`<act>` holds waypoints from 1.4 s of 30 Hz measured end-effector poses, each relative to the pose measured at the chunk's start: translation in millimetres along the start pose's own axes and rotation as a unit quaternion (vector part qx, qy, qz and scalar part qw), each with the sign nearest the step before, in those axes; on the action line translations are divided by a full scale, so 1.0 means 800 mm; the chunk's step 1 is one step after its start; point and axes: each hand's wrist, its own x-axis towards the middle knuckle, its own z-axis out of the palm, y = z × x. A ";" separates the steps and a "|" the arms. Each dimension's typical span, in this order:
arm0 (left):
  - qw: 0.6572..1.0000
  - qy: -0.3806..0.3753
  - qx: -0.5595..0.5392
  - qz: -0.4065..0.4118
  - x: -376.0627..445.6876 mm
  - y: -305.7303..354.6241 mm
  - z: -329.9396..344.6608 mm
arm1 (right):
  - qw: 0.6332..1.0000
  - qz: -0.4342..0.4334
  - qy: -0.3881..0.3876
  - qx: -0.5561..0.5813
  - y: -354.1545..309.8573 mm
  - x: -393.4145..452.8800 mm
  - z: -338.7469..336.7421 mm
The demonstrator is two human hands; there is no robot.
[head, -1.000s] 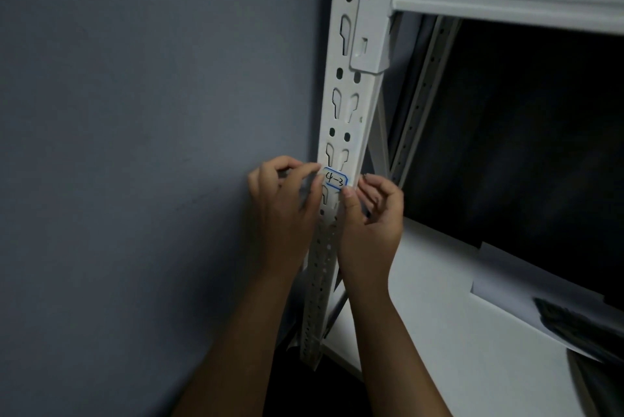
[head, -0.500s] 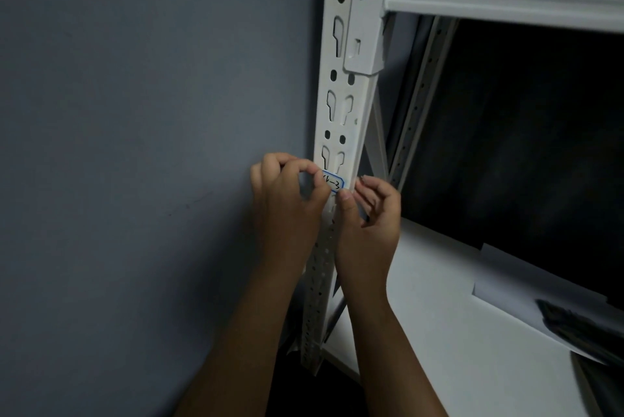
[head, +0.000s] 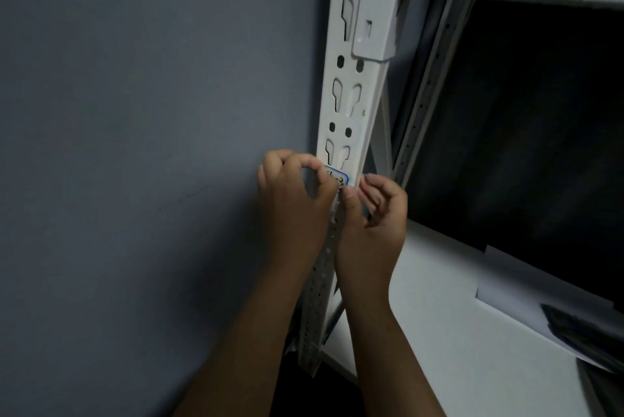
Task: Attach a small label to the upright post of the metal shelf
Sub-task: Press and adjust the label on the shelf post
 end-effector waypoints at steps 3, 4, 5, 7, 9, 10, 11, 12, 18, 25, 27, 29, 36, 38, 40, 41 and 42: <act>1.000 -0.009 -0.008 -0.004 0.003 0.002 -0.001 | 1.000 -0.005 -0.003 -0.002 0.000 0.001 0.000; 1.000 -0.012 -0.015 -0.009 0.004 0.001 -0.001 | 1.000 -0.005 -0.001 -0.003 0.001 0.001 0.001; 0.999 -0.015 -0.026 -0.012 0.004 0.000 -0.001 | 1.000 -0.003 0.002 -0.005 0.002 0.001 0.001; 0.999 -0.016 -0.040 -0.009 0.002 -0.002 -0.001 | 1.000 0.000 0.008 -0.007 0.002 -0.001 0.001; 0.999 -0.013 -0.034 -0.001 0.001 -0.002 0.000 | 1.000 0.006 0.008 0.000 0.001 -0.002 0.002; 0.999 -0.012 -0.037 -0.007 0.002 -0.002 0.000 | 1.000 0.012 0.009 0.007 0.000 -0.002 0.002; 0.998 -0.014 -0.048 -0.022 0.003 -0.002 0.001 | 1.000 0.017 0.011 0.013 -0.001 -0.001 0.003; 0.997 -0.016 -0.065 -0.043 0.004 -0.001 0.001 | 1.000 0.020 0.011 0.018 -0.002 0.000 0.003; 0.991 -0.032 -0.106 -0.080 -0.004 0.002 -0.005 | 0.998 0.046 -0.002 0.045 -0.004 0.001 -0.004; 0.998 0.014 -0.061 -0.021 -0.010 0.001 -0.011 | 0.997 0.049 -0.017 0.053 -0.009 0.002 -0.005; 0.997 0.038 -0.067 -0.030 -0.010 0.002 -0.012 | 0.997 0.050 -0.021 0.051 -0.007 0.002 -0.006; 0.995 0.057 -0.071 -0.044 -0.007 0.001 -0.012 | 0.997 0.050 -0.022 0.047 -0.007 0.002 -0.006; 0.998 0.032 -0.058 0.004 -0.012 0.004 -0.006 | 0.997 0.046 -0.021 0.057 -0.008 0.003 -0.006; 0.998 0.036 -0.040 0.013 -0.012 0.005 -0.006 | 0.997 0.048 -0.016 0.056 -0.007 0.003 -0.005; 0.999 0.034 -0.034 0.007 -0.011 0.005 -0.007 | 0.997 0.048 -0.012 0.052 -0.007 0.003 -0.005; 0.999 0.032 -0.035 0.002 -0.012 0.004 -0.008 | 0.998 0.047 -0.012 0.049 -0.007 0.003 -0.006; 0.999 0.029 -0.036 -0.002 -0.012 0.004 -0.008 | 0.998 0.047 -0.014 0.048 -0.008 0.003 -0.006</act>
